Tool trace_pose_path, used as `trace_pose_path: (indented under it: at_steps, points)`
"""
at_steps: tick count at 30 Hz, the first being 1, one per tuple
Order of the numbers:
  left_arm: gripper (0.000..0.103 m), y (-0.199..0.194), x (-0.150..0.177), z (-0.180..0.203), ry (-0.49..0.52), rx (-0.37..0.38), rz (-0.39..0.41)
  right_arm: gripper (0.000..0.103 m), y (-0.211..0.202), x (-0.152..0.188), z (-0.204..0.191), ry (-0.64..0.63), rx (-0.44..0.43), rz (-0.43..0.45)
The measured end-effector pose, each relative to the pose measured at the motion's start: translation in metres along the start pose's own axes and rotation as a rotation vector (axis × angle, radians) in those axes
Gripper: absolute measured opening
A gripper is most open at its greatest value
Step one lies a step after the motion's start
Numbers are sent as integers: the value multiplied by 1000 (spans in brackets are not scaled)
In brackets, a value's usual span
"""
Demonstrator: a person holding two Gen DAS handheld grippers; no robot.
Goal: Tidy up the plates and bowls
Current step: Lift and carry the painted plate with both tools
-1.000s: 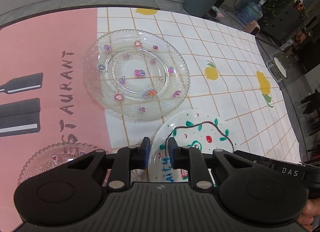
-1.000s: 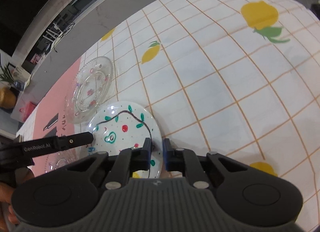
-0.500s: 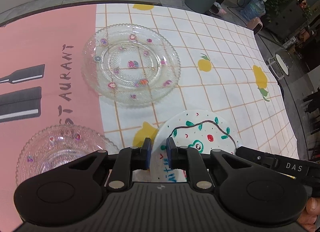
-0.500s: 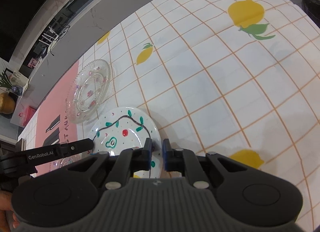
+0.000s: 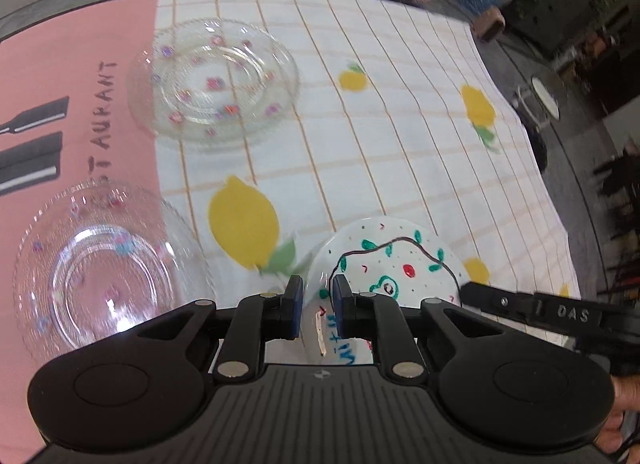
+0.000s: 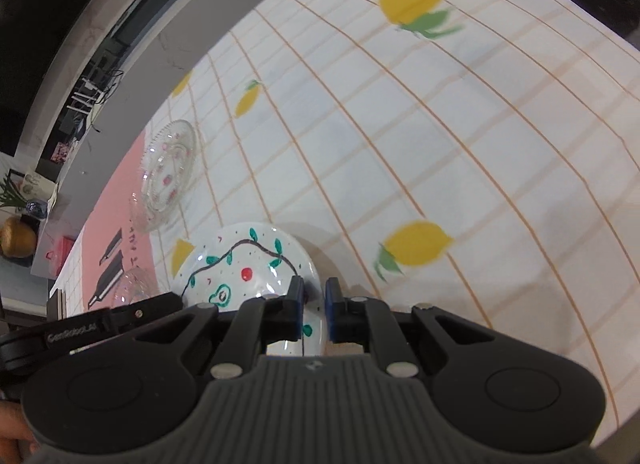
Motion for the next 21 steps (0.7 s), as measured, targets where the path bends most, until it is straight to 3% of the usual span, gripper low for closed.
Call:
trace_pose_path:
  at_steps: [7,21]
  points:
    - [17,8,24,11,27,-40,-85,9,-12,23,17,44,24,-24]
    - [18,10,43,37,125,-71,-166,13,-21,46,30,28,98,-53]
Point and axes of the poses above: each gripper's, at about its wrist camera, not at the fingertips, and y roughly the way its jaws point, z to its right, x to its underside, the point moved 2 cm from there along y, roughly the way its jaws point, and after that the axes turned 8 degrees about z, right-handed, at the moved point
